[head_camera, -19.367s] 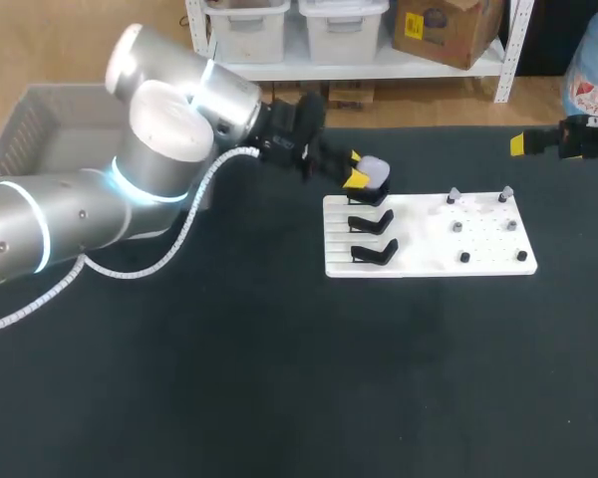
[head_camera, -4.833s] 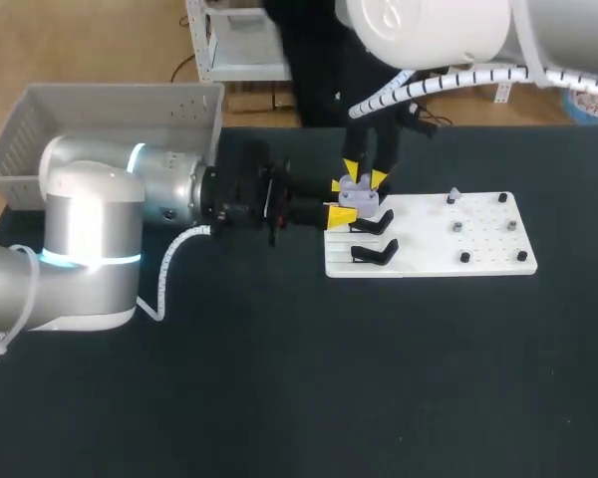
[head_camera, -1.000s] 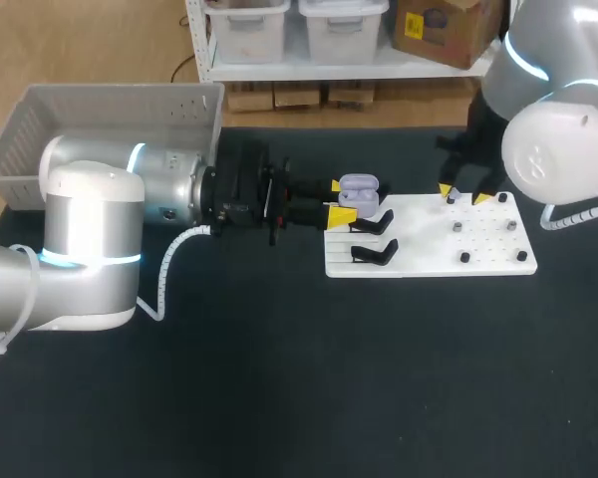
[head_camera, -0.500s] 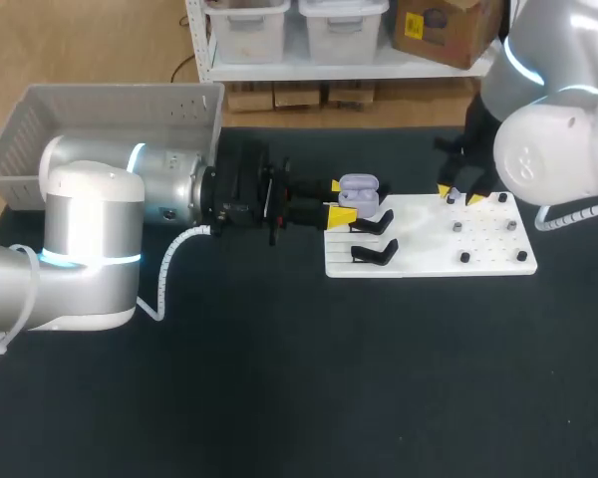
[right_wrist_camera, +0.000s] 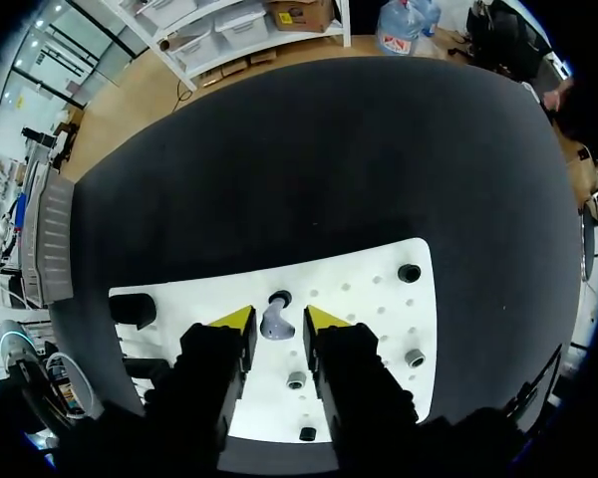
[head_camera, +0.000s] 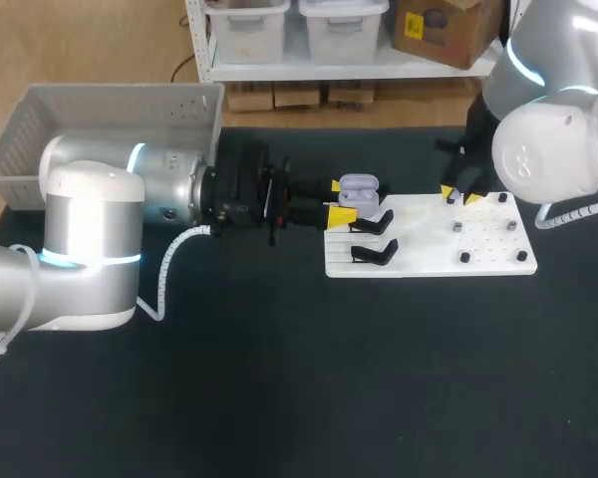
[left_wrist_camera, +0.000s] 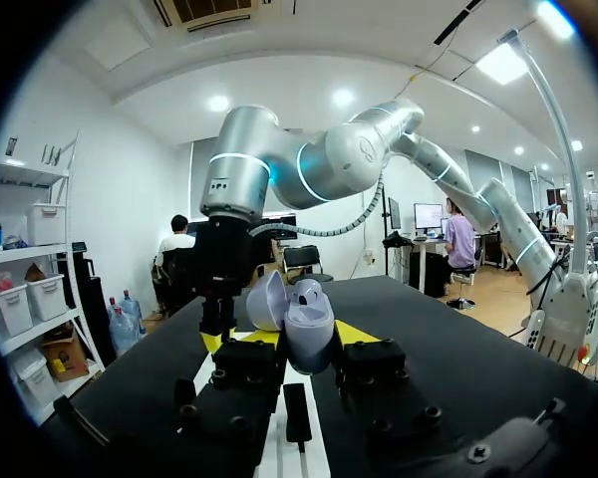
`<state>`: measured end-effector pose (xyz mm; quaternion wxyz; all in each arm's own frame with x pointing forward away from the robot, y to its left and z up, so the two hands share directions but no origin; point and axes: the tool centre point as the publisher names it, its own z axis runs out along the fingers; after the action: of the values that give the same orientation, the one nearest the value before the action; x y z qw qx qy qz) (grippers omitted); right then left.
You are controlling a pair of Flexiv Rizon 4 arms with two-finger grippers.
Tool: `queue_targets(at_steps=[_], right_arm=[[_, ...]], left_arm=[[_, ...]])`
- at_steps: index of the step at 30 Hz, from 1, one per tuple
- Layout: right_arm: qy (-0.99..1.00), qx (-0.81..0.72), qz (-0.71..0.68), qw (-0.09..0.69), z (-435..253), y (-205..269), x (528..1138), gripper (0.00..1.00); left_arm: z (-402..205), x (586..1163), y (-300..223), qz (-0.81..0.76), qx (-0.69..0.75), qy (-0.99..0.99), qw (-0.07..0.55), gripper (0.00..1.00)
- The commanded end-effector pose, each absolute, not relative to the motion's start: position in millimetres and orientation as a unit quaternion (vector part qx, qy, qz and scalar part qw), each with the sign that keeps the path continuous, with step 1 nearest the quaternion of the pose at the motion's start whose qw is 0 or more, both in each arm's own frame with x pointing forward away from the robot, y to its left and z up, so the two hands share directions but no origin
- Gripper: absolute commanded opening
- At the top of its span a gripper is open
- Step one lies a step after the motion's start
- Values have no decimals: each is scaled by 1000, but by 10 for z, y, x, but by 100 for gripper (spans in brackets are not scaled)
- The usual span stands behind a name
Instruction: Pick up each earbud case from the left stands, insert the matching earbuds, close the lid, and place the case in the box.
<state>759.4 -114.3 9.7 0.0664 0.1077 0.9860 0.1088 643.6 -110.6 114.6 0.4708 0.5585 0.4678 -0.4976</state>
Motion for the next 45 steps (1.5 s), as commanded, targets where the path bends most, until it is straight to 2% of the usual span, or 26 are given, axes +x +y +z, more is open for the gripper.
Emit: queue_targets(at_steps=[1,4,14,29,38,45], right_arm=[[986,108,108,64,100,-1142,7601,9],[986,108,107,62,99,-1141,7599,0],[987,102,103,70,302,-1093,7482,0],[990,45,103,87,1397,-815,6870,0],[991,-13,117,67,1946,-490,6453,0],[989,-89,111,49,2002,-26,6231,0]], left_arm=[[1137,6430,-1105,-497,558,468,473,0],[1137,6430,-1105,-497,558,468,473,0],[1137,6430,-1105,-497,558,468,473,0],[1137,6430,-1105,-497,558,468,473,0],[1137,6430,-1105,-497,558,468,473,0],[1137,6430,-1105,-497,558,468,473,0]])
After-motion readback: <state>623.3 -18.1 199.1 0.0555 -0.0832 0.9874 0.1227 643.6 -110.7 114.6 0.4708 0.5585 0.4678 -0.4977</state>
